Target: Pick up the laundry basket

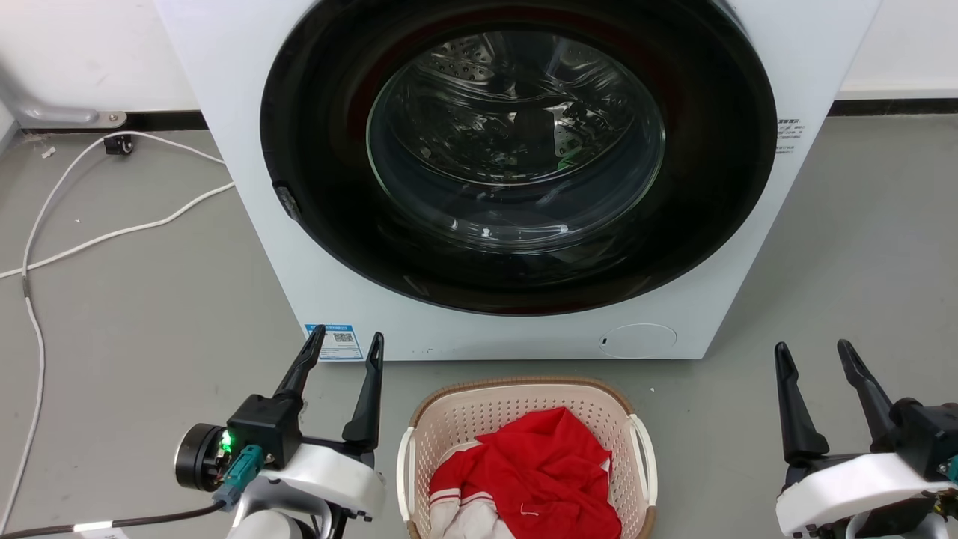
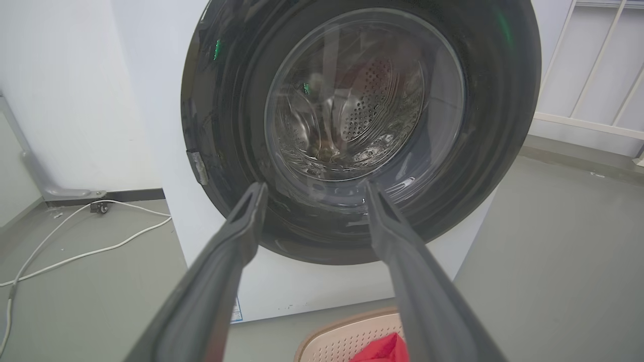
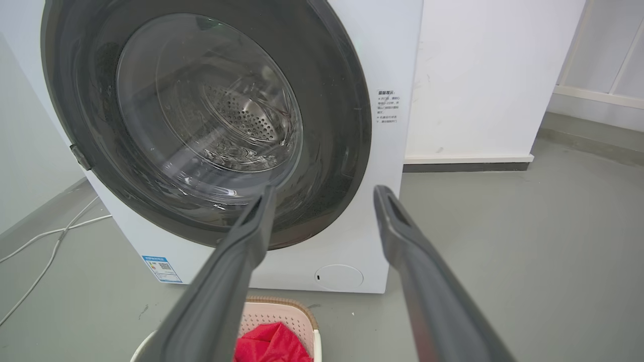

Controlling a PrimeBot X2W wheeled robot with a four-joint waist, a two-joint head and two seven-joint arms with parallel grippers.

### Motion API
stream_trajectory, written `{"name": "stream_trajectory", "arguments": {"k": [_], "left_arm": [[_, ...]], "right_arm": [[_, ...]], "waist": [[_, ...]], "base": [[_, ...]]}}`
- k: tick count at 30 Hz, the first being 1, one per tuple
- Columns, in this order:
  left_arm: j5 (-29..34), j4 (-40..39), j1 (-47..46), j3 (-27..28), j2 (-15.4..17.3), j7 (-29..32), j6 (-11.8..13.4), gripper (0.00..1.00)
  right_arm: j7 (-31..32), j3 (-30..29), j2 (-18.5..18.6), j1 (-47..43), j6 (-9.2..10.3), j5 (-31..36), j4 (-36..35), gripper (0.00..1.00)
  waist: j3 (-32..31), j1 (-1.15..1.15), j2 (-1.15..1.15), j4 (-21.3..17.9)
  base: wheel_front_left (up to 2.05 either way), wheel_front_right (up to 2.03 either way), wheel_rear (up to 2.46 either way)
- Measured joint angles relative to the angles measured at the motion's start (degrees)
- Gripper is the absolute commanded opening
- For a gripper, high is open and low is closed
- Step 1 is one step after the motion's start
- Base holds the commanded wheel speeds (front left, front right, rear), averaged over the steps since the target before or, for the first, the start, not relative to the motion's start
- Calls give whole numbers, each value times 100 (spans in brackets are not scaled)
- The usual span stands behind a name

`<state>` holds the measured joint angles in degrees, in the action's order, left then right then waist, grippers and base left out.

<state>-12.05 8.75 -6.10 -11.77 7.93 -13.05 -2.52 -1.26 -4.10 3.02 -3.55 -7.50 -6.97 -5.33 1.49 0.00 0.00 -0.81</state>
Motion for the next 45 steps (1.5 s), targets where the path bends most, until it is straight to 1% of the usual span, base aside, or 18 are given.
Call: {"name": "stream_trajectory", "arguments": {"k": [21,30,40,45], "left_arm": [[733,85,93,238,-223,-194,-164,100],[737,148,104,357,-302,-202,-231,100],[801,209,108,467,-357,-202,-250,100],[803,468,79,456,-402,-202,-254,100]], "right_arm": [[-172,-20,-1,-24,-1,568,-12,100],[-190,-36,-1,-25,-1,545,52,100],[-200,-47,-1,-21,-1,531,94,100],[-114,-94,-2,7,-1,481,237,100]], "waist": [[-11,0,0,21],[-25,0,0,13],[4,0,0,12],[122,0,0,12]], "base": [[0,0,0],[0,0,0],[0,0,0],[0,0,0]]}}
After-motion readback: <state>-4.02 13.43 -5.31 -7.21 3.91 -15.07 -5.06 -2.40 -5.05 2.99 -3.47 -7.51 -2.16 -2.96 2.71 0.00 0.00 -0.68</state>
